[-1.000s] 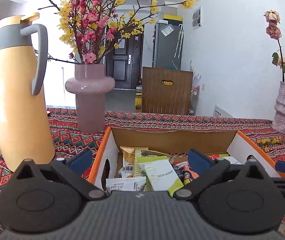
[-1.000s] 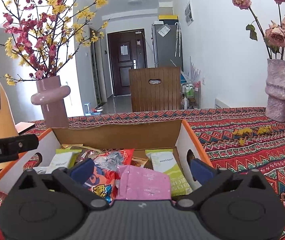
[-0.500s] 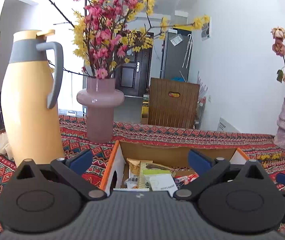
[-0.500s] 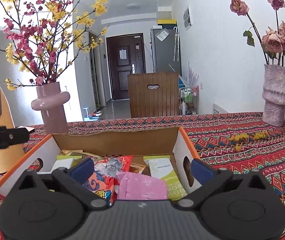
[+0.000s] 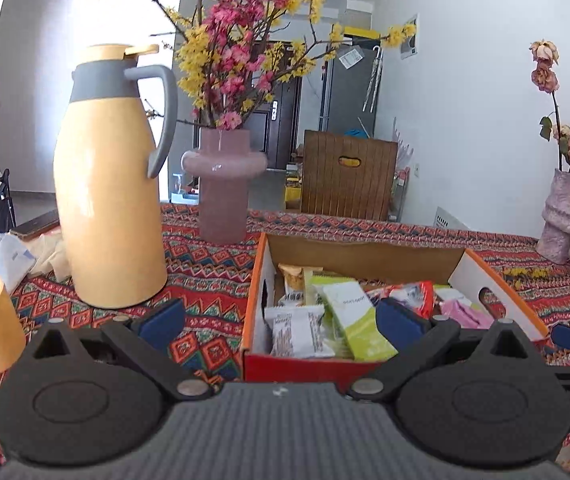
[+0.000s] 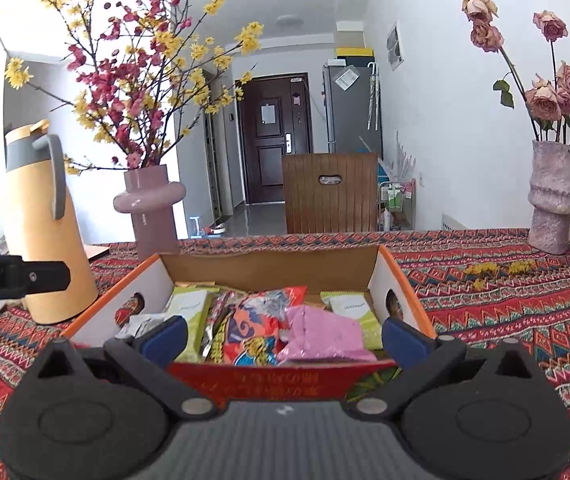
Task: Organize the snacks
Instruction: 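Withdraw both open tools from the box toward the remaining white packets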
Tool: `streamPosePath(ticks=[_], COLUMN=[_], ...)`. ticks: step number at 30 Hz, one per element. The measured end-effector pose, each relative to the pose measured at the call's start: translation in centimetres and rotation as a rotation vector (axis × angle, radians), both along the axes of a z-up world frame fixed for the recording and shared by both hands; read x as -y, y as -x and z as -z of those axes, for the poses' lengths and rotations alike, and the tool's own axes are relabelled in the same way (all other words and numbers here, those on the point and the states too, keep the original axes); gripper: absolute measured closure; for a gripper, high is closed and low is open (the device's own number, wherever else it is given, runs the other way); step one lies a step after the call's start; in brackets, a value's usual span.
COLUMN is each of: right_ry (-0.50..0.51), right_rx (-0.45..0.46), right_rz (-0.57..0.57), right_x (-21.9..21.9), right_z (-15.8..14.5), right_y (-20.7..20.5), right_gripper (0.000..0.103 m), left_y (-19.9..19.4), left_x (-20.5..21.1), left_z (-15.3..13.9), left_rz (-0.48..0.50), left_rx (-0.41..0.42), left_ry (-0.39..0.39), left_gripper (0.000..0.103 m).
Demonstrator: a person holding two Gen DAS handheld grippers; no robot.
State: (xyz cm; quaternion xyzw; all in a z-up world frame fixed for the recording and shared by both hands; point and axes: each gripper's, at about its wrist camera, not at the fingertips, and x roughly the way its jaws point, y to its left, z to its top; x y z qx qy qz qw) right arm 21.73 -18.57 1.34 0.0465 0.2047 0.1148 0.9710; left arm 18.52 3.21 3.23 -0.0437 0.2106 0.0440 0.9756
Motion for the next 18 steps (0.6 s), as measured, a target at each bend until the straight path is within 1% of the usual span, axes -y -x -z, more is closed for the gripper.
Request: streamPosePath(ticks=[2, 4, 6, 8, 10, 11, 13, 14, 15, 16, 18], right_ry=[0.023, 0.045, 0.047, 0.052, 0.065, 0.071, 0.087, 0.097, 0.106, 0.109, 0.113], right_rx=[-0.044, -0.064, -0.088, -0.113, -0.125, -0.127, -0.128, -0.132, -0.138, -0.144, -0.154], right_rz=[-0.027, -0.032, -0.044, -0.061, -0.07, -0.073, -0.074, -0.071, -0.069, -0.069, -0.068], right_x=[-0.7, -1.5, -1.9, -2.4, -3.1, -3.4, -4.0, -4.3, -4.5, -4.7, -5.0], right_z=[0.6, 1.2, 1.7, 2.2, 2.6, 2.7, 2.9, 3.0, 3.2, 3.3, 3.6], right_y=[0.7, 1.5, 2.0, 2.4, 2.7, 2.9, 3.2, 3.2, 3.1, 3.0, 2.8], right_gripper=[0.0, 0.0, 0.0, 0.0, 0.0, 0.002, 0.008, 0.014, 0.017, 0.019, 0.028], left_y=[0.5, 0.9, 1.4, 1.8, 2.2, 2.3, 2.1, 2.1, 2.3, 2.3, 2.3], left_x=[-0.8, -1.6, -2.3, -3.0, -3.7, -3.9, -4.3, -4.3, -4.4, -4.3, -4.2], left_z=[1.3, 2.6, 3.9, 4.7, 5.9, 6.4, 7.0, 6.9, 6.8, 6.8, 6.9], left_rz=[-0.008, -0.019, -0.029, -0.04, -0.053, -0.062, -0.074, -0.072, -0.067, -0.06, -0.049], left_rx=[-0.043, -0.085, -0.114, -0.129, -0.119, -0.116, -0.129, -0.127, -0.117, -0.113, -0.116], left_ry=[0.009, 0.015, 0.021, 0.033, 0.05, 0.057, 0.077, 0.084, 0.088, 0.089, 0.087], left_gripper=[0.0, 0.0, 0.0, 0.0, 0.0, 0.0, 0.0, 0.0, 0.0, 0.0, 0.0])
